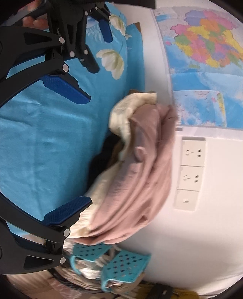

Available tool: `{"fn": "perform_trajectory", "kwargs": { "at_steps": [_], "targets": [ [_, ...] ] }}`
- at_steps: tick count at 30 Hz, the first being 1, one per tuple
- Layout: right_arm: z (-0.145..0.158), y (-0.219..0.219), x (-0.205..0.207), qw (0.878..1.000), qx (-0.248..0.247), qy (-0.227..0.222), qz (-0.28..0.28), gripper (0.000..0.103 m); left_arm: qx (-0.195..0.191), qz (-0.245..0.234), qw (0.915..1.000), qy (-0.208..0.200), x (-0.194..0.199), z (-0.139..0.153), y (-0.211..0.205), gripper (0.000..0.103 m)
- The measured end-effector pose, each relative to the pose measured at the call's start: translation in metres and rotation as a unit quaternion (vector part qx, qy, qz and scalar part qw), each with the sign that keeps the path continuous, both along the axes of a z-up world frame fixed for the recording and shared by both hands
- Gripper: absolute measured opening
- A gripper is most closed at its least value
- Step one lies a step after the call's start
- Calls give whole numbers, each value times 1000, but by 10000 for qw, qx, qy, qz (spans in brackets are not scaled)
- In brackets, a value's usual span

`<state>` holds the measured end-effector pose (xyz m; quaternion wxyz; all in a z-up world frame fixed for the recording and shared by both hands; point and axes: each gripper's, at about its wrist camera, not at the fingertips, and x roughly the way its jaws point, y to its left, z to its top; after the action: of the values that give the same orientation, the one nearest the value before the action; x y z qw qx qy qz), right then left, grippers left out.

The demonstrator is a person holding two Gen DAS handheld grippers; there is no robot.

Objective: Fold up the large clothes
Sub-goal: 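Grasp the pink shirt on top of the pile with the right gripper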

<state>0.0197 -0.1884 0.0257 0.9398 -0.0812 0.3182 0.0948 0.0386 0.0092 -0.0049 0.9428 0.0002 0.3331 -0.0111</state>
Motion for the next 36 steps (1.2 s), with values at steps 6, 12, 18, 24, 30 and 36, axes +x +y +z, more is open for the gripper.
{"fn": "perform_trajectory", "kwargs": {
  "at_steps": [6, 12, 18, 24, 30, 36],
  "targets": [
    [25, 17, 45, 9975, -492, -447, 224, 97, 8, -6, 10000, 3, 30, 6, 7, 97],
    [37, 64, 124, 9906, -1002, -353, 862, 81, -37, 1, 10000, 35, 59, 9, 13, 97],
    [16, 96, 184, 9774, -1778, 73, 1140, 60, -193, -166, 9996, 108, 78, 8, 16, 97],
    [22, 87, 194, 9758, -1794, 104, 1247, 10, -387, -439, 9983, 84, 95, 11, 17, 97],
    [93, 31, 180, 9911, -793, -543, 924, 8, -715, -917, 9929, -242, 107, 25, 7, 97],
    [145, -15, 175, 9936, -44, -877, 712, 8, -676, -1242, 9900, -36, 143, 9, -12, 97]
  ]
}}
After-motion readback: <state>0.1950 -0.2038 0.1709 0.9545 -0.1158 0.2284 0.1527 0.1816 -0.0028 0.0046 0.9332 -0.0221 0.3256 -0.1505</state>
